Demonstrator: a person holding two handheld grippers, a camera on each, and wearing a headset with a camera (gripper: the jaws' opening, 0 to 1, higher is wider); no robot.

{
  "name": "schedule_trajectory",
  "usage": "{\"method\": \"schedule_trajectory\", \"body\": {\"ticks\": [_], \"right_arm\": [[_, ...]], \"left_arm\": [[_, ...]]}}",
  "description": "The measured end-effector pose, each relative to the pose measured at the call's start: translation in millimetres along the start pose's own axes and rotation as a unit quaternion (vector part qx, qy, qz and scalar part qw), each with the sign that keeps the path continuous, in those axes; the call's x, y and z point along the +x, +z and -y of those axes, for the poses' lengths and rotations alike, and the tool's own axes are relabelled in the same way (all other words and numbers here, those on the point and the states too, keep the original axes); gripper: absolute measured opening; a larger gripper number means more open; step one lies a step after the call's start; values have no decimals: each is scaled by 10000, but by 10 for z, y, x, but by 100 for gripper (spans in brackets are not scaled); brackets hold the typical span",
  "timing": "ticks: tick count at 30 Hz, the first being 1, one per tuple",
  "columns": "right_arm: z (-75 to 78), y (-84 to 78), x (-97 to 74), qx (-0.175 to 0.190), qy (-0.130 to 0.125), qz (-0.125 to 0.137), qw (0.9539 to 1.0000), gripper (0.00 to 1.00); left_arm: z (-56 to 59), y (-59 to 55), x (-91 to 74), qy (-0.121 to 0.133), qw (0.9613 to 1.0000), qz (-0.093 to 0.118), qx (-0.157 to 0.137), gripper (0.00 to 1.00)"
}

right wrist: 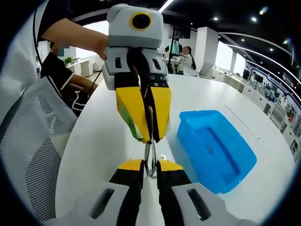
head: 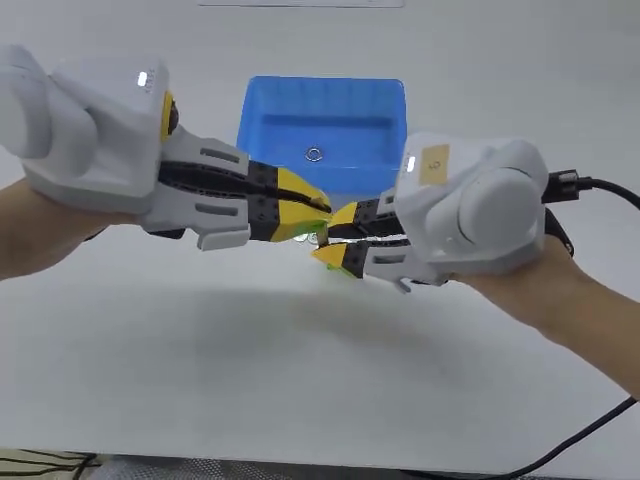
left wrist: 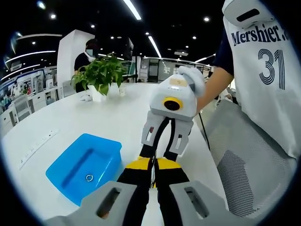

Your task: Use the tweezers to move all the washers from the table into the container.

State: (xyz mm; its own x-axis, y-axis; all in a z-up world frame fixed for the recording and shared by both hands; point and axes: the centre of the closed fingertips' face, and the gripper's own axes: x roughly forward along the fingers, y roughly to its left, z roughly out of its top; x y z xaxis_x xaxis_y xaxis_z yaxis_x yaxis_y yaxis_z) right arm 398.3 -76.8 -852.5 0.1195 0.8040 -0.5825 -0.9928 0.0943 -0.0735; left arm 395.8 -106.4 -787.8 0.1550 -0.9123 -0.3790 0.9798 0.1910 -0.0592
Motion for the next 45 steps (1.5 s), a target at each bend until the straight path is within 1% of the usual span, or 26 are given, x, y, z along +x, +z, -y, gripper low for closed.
{"method": "schedule_trajectory", "body": {"ticks": [5, 9, 15, 23, 27, 29, 30, 31, 33, 38, 42, 45], "right_arm": [[-8, -6, 1, 38, 65, -6, 10000, 11], [-9, -6, 0, 76, 147, 45, 9999, 11], [-27, 5, 4, 32, 159, 30, 9999, 10], [-38, 109, -31, 42, 146, 129, 9998, 10], [-32, 207, -78, -42, 122, 155, 9998, 10], [-25, 252, -103, -64, 111, 174, 9998, 10], [-15, 288, -123, -82, 94, 195, 9997, 10], [-2, 315, -138, -95, 75, 214, 9997, 10], [10, 367, -162, -111, 61, 242, 9996, 10], [83, 529, -237, -288, -79, 274, 9992, 10], [145, 634, -283, -424, -144, 286, 9986, 10], [187, 718, -320, -528, -199, 313, 9979, 10]], "left_arm": [[-8, -8, -8, -21, 10000, -23, -11, 6], [-19, -13, -12, -15, 10000, -23, -47, 6], [-20, -22, -31, -15, 10000, -82, -27, 6], [-4, 55, -109, -40, 9999, -107, 41, 6], [7, 135, -161, -13, 9999, -83, 105, 6], [12, 189, -194, 11, 9999, -54, 140, 6], [4, 229, -216, 57, 9997, -31, 231, 6], [10, 252, -231, 49, 9997, -16, 223, 6], [-2, 317, -271, 79, 9996, 16, 282, 6], [-33, 448, -341, 109, 9990, 51, 425, 6], [-67, 567, -396, 165, 9979, 52, 616, 6], [-93, 647, -437, 187, 9973, 77, 707, 6]]}}
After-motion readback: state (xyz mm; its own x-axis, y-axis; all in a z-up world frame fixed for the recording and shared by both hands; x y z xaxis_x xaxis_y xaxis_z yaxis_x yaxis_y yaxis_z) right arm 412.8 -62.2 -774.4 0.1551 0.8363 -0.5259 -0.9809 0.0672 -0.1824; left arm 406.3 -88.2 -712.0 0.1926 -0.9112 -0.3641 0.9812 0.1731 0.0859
